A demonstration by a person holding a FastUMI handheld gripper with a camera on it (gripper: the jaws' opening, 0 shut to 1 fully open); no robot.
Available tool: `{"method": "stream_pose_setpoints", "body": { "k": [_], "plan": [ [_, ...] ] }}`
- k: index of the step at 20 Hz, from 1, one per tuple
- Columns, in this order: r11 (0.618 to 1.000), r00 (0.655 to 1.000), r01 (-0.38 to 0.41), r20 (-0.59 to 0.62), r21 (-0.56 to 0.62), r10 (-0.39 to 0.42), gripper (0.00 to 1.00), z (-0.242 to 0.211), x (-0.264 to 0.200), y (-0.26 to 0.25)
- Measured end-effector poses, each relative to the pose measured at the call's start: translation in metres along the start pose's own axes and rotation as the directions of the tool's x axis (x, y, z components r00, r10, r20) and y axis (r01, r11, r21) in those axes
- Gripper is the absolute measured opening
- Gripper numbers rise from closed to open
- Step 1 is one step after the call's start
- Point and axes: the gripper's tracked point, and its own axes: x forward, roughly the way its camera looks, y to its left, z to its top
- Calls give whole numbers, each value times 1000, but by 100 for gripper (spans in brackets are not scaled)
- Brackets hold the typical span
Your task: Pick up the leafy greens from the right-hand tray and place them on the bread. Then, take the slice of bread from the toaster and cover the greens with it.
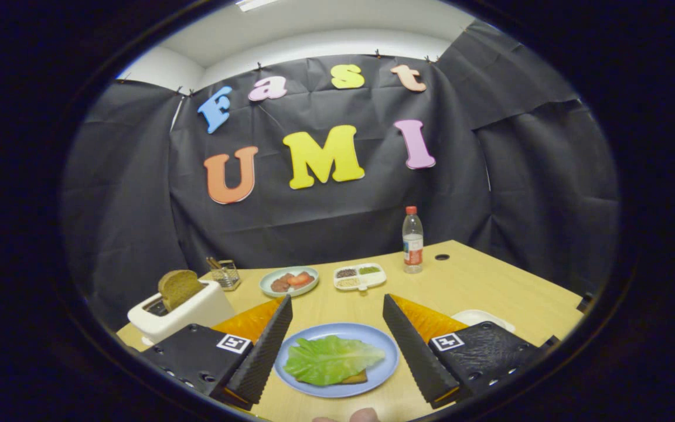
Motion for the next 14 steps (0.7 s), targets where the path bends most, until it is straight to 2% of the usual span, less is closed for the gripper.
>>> {"method": "stream_pose_setpoints", "body": {
  "k": [5, 11, 14],
  "plan": [
    [996, 995, -86, 46, -25, 87, 96, 24, -9, 81],
    [989, 988, -147, 48, -18, 148, 96, 17, -2, 166],
    [990, 989, -144, 29, -4, 144, 96, 3, 11, 193]
  ]
}}
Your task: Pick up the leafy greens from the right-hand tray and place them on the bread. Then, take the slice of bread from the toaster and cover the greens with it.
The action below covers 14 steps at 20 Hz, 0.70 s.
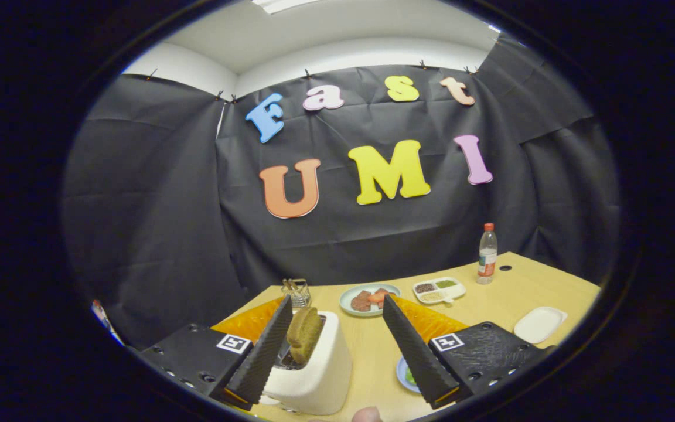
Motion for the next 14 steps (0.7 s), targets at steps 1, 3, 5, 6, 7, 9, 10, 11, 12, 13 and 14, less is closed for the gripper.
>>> {"method": "stream_pose_setpoints", "body": {
  "k": [1, 3, 5, 6, 7, 9, 10, 11, 12, 13, 14],
  "plan": [
    [1000, 1000, 4, -11, 6, -4, 96, -6, 5, 6],
    [1000, 999, 10, -33, 4, -10, 96, -15, 14, 16],
    [1000, 999, 6, -50, -11, -6, 96, -23, 21, 25],
    [1000, 998, 7, -59, -18, -8, 96, -27, 25, 26],
    [1000, 997, 4, -71, -21, -5, 96, -32, 29, 27],
    [1000, 995, 3, -100, -26, -6, 96, -44, 37, 29],
    [1000, 993, 7, -119, -24, -10, 95, -49, 40, 29],
    [1000, 991, 5, -133, -19, -7, 94, -53, 43, 29],
    [1000, 990, 2, -142, -22, -5, 89, -54, 48, 31],
    [1000, 990, 4, -142, -31, -9, 85, -53, 52, 33],
    [999, 990, 8, -143, -45, -14, 80, -53, 55, 35]
  ]
}}
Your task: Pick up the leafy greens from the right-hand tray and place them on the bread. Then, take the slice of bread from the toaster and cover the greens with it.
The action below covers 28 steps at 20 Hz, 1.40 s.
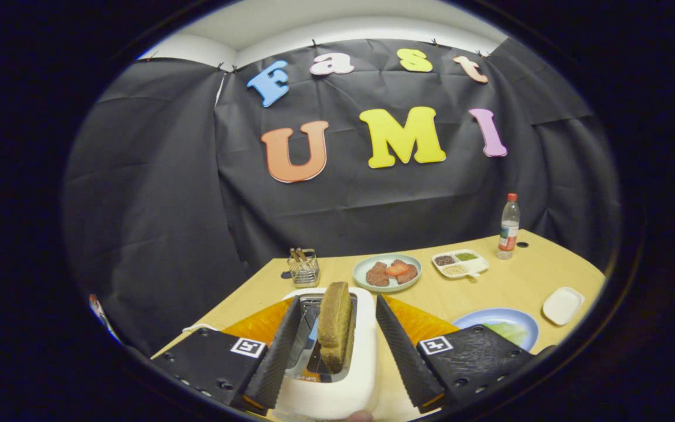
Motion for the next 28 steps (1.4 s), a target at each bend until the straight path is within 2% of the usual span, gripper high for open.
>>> {"method": "stream_pose_setpoints", "body": {
  "k": [3, 9, 11, 12, 20, 28],
  "plan": [
    [1000, 999, 4, -41, -8, -5, 70, -11, 8, 4],
    [999, 995, 51, -85, 11, -50, 21, -22, 18, -6],
    [999, 995, 35, -90, 15, -34, 17, -22, 18, -4],
    [1000, 995, 25, -93, 3, -24, 10, -21, 17, -1],
    [999, 999, -37, -14, 4, 37, 10, 17, -8, 0],
    [988, 993, -115, 39, 103, 111, 10, 59, -41, -19]
  ]
}}
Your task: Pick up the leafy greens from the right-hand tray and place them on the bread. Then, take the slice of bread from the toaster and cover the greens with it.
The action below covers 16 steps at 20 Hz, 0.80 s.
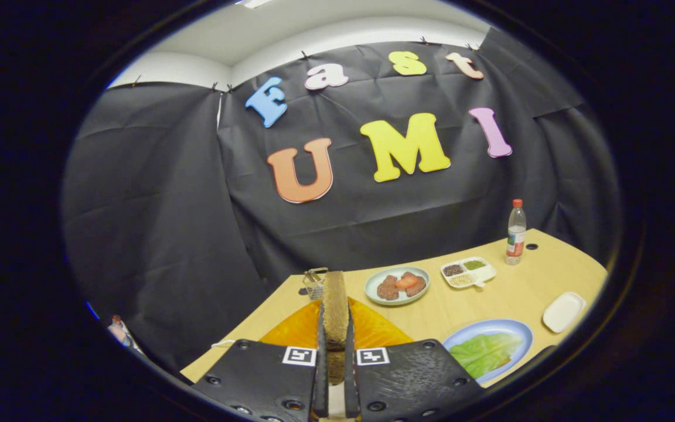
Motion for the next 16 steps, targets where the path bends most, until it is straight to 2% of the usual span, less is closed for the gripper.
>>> {"method": "stream_pose_setpoints", "body": {
  "k": [4, 8, 12, 16],
  "plan": [
    [1000, 999, -5, 50, 17, 4, 10, 21, -22, -16],
    [999, 994, 37, 107, 9, -37, 10, 33, -41, -47],
    [993, 988, 114, 107, -30, -110, 10, 14, -46, -94],
    [986, 984, 168, 54, -4, -167, 10, -18, -36, -134]
  ]
}}
